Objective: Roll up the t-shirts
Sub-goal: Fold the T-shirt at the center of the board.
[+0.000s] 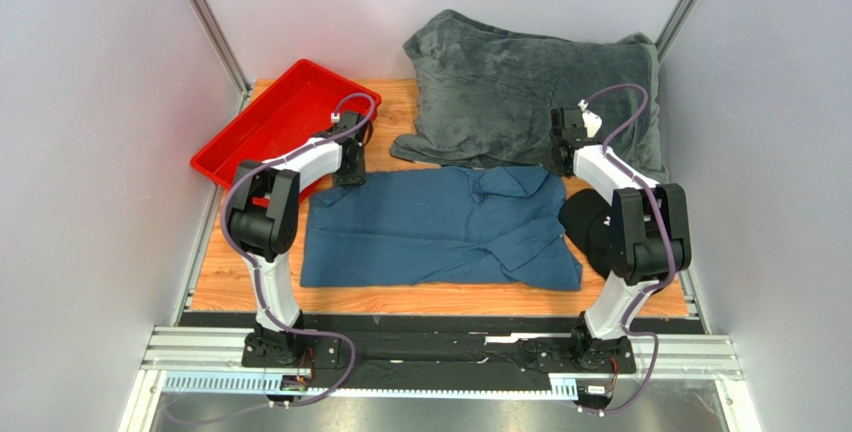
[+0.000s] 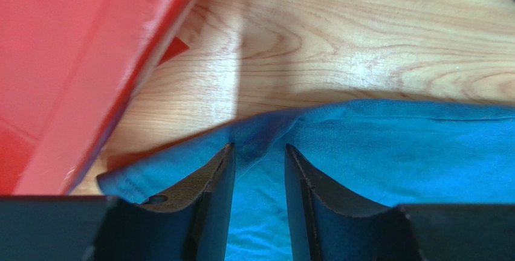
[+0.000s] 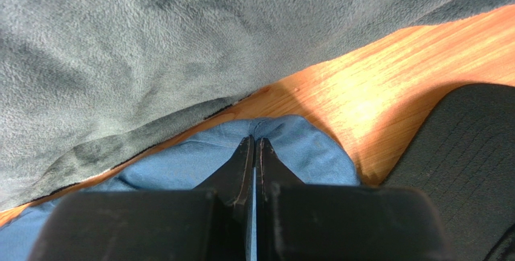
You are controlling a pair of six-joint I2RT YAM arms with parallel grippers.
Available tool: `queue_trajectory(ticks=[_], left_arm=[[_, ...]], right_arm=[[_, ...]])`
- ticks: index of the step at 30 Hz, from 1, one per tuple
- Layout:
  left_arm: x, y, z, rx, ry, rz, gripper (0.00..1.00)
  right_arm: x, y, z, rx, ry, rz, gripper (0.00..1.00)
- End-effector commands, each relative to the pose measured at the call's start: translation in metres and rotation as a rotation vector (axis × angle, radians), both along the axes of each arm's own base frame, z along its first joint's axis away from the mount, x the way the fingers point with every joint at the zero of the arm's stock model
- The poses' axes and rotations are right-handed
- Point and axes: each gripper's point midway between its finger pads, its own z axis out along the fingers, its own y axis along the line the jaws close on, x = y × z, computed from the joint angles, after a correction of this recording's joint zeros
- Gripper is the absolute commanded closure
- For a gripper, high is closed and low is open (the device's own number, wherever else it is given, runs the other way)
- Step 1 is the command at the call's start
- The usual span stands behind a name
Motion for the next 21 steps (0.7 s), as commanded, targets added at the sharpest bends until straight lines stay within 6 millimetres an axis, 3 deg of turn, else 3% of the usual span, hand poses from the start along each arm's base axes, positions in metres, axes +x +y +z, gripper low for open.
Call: queue_trajectory(ticks=[1,3,4,6,9,13,17,21], left_arm=[[0.01,-0.007,0.002,-0.03,-0.018,-0.009,0.63],[0.011,-0.009,0.003,-0.033,-0.02,-0.01,0.73],[0.011,-0.009,0.005,-0.034,-0.025,-0.01,0.86],[0.011,-0.008,0.009,-0.037,-0.036,-0.008,0.99],[0.013,-0.008,0.025,-0.04,-0.073,-0.002,1.0],[0.018,-0.002,0.061,-0.027,-0.162,0.028,1.0],[0.019,0.003,0.082,-0.024,-0.213,0.05,1.0],[0.018,0.002,0.093,-0.031,-0.236,0.048,1.0]], right_arm=[[0.005,-0.007,0.019,-0.005,-0.061,-0.013,1.0],[0.005,-0.008,0.026,-0.002,-0.076,-0.015,1.0],[0.004,-0.01,0.027,0.0,-0.078,-0.021,1.0],[0.004,-0.015,0.033,0.004,-0.092,-0.031,1.0],[0.003,-0.021,0.047,0.021,-0.124,-0.045,1.0],[0.001,-0.021,0.072,0.039,-0.173,-0.051,1.0],[-0.009,-0.017,0.096,0.082,-0.235,-0.059,1.0],[-0.019,-0.019,0.108,0.067,-0.261,-0.072,1.0]])
